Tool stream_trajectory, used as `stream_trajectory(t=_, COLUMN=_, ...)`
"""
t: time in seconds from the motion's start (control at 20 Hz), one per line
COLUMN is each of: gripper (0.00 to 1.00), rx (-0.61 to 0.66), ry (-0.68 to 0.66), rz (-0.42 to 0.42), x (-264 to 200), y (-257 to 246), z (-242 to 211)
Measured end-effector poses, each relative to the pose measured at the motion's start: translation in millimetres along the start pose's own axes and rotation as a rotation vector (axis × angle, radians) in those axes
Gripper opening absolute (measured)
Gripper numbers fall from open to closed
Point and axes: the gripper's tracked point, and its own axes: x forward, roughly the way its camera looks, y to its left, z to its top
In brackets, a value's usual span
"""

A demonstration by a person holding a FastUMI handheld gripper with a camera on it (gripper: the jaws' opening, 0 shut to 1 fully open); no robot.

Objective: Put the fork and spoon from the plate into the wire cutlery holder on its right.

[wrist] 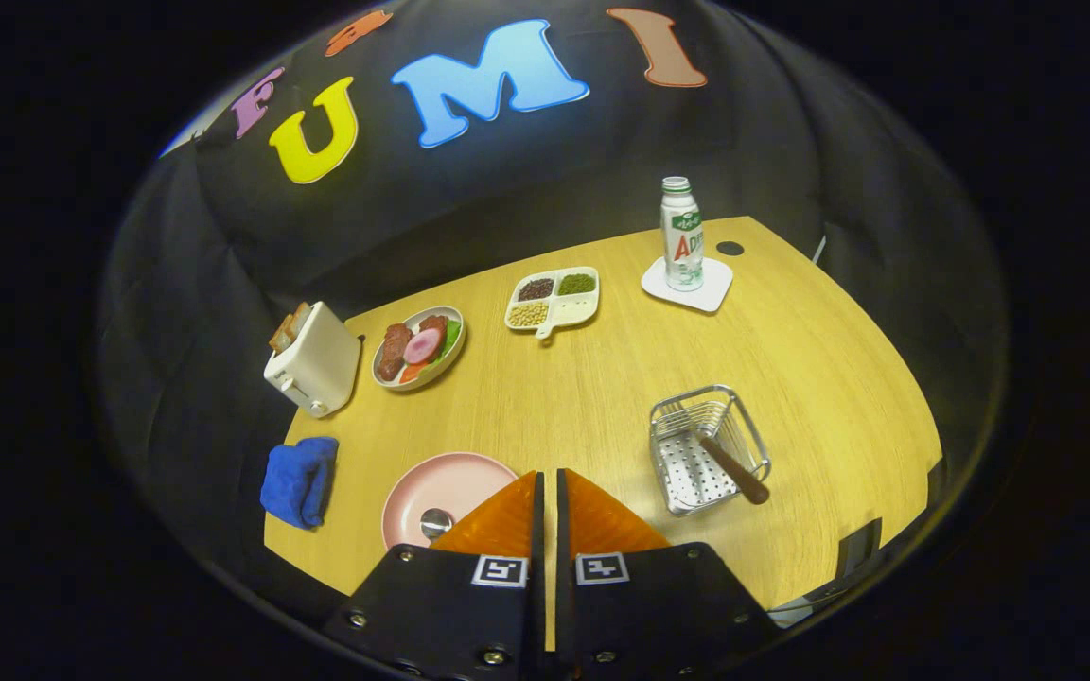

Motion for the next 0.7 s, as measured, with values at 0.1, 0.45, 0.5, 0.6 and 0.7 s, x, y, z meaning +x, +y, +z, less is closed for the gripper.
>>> stream_trajectory(t=0.1, gripper=0.05, rx=-0.011, ry=0.021, rz=0.021, x=7.5, y=18.2, z=-10.7)
stream_trajectory(t=0.45, gripper=0.05, rx=-0.049, ry=0.087, rz=0.073, x=29.0, y=73.6, z=-45.7)
stream_trajectory(t=0.5, gripper=0.05, rx=-0.051, ry=0.096, rz=0.078, x=32.0, y=80.4, z=-51.2)
stream_trajectory(t=0.6, gripper=0.04, rx=-0.054, ry=0.117, rz=0.086, x=36.1, y=93.0, z=-62.5)
stream_trajectory(t=0.7, gripper=0.05, rx=-0.057, ry=0.139, rz=0.087, x=38.9, y=102.4, z=-74.1)
